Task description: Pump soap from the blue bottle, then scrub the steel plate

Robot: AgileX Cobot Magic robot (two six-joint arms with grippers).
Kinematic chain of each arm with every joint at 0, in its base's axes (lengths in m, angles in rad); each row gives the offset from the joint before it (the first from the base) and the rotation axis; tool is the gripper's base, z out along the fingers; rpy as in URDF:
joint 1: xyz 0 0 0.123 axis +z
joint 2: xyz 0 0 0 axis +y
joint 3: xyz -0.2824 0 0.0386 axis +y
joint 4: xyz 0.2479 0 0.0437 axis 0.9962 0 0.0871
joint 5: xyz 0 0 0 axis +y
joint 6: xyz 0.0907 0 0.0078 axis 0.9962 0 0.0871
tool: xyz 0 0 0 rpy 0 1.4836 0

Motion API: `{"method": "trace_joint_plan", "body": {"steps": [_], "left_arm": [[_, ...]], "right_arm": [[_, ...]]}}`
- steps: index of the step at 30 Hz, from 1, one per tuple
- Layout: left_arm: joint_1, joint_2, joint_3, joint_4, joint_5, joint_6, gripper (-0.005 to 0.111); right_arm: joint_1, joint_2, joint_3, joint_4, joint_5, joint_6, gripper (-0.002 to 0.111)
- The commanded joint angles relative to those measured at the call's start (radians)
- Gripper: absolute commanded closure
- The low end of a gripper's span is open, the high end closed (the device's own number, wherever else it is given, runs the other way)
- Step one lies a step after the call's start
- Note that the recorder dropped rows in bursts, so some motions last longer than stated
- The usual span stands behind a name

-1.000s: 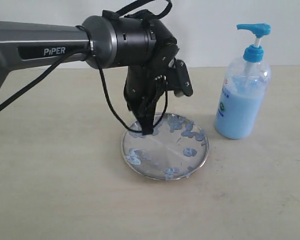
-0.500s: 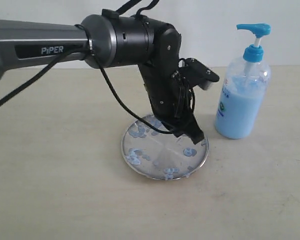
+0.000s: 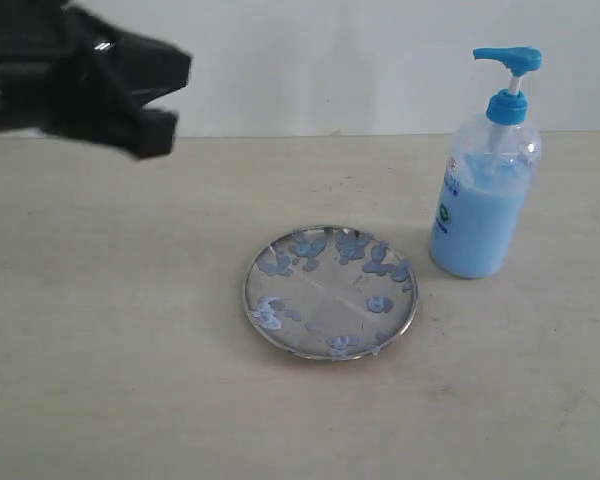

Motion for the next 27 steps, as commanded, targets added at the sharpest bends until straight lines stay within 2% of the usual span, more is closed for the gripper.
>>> {"method": "trace_joint_plan", "body": {"steps": [1, 4, 9, 14, 17, 20, 22, 24, 27], "left_arm": [[0.003, -0.254, 0.237, -0.066, -0.056, -0.01, 0.102], [0.003, -0.366, 0.338, -0.068, -0.026, -0.041, 0.102], [0.008, -0.511, 0.408, -0.07, -0.003, -0.057, 0.102], [0.043, -0.609, 0.495, -0.08, -0.243, -0.052, 0.102], [0.07, -0.645, 0.581, -0.212, -0.398, -0.049, 0.102], [0.069, -0.678, 0.681, -0.246, -0.488, -0.001, 0.102], [0.055, -0.739, 0.742, -0.233, -0.507, 0.088, 0.102], [0.129, -0.802, 0.775, -0.158, -0.457, 0.106, 0.102], [0.291, -0.906, 0.783, -0.116, -0.288, 0.067, 0.102]], "right_arm": [[-0.002, -0.005, 0.0, -0.005, -0.006, -0.003, 0.107], [-0.002, -0.005, 0.0, -0.005, -0.006, -0.003, 0.107], [-0.002, -0.005, 0.0, -0.005, -0.006, -0.003, 0.107], [-0.002, -0.005, 0.0, -0.005, -0.006, -0.003, 0.107], [0.0, -0.005, 0.0, -0.005, -0.006, -0.003, 0.107], [0.0, -0.005, 0.0, -0.005, -0.006, -0.003, 0.107], [0.0, -0.005, 0.0, 0.0, -0.006, -0.003, 0.107], [0.0, -0.005, 0.0, -0.002, -0.006, -0.003, 0.107], [0.002, -0.005, 0.0, -0.002, -0.006, -0.003, 0.107]]}}
